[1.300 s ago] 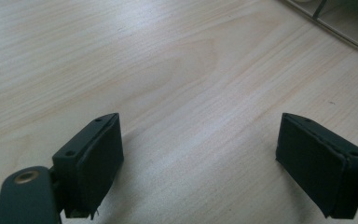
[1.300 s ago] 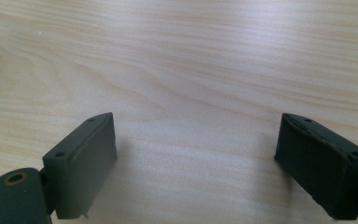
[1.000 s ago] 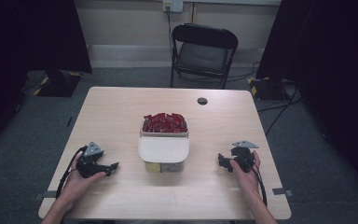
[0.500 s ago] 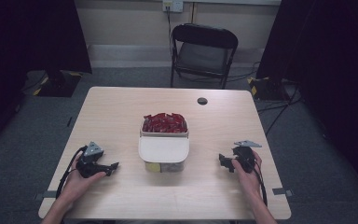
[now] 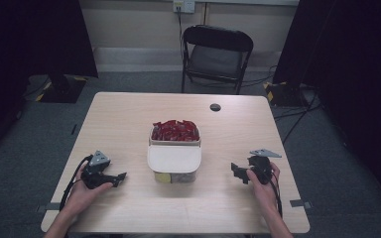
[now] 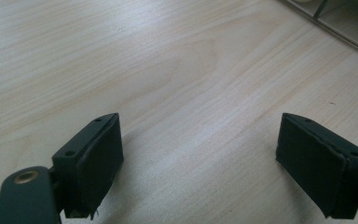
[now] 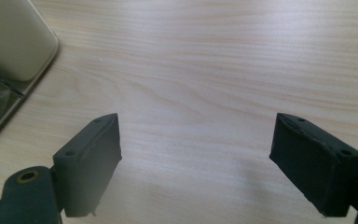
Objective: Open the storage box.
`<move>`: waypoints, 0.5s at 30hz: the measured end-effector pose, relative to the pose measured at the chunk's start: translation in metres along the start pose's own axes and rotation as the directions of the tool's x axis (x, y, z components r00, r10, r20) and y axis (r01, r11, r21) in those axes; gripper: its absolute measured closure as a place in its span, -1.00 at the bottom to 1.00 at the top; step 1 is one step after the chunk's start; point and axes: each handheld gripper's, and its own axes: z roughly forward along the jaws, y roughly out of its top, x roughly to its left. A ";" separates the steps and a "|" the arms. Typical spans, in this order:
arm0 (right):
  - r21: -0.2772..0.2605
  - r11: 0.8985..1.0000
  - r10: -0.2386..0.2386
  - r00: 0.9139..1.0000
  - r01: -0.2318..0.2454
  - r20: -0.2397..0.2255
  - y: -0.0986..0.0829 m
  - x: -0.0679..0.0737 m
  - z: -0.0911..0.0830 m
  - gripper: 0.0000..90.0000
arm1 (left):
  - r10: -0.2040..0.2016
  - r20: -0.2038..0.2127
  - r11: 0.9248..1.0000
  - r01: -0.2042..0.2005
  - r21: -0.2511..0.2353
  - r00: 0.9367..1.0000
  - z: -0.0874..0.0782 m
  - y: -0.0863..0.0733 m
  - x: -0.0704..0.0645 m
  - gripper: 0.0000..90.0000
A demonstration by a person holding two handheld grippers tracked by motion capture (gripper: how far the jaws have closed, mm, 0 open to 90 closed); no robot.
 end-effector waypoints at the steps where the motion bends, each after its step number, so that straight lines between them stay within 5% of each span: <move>1: -0.005 1.000 -0.001 1.000 0.001 -0.007 0.001 0.001 -0.001 -0.66 | 0.000 0.000 1.000 0.000 0.000 1.000 0.000 0.000 0.000 -0.69; 15: -0.078 0.994 -0.081 0.989 0.071 -0.125 0.011 0.027 -0.015 -0.68 | 0.000 0.001 1.000 0.000 0.000 1.000 0.000 0.000 0.000 -0.69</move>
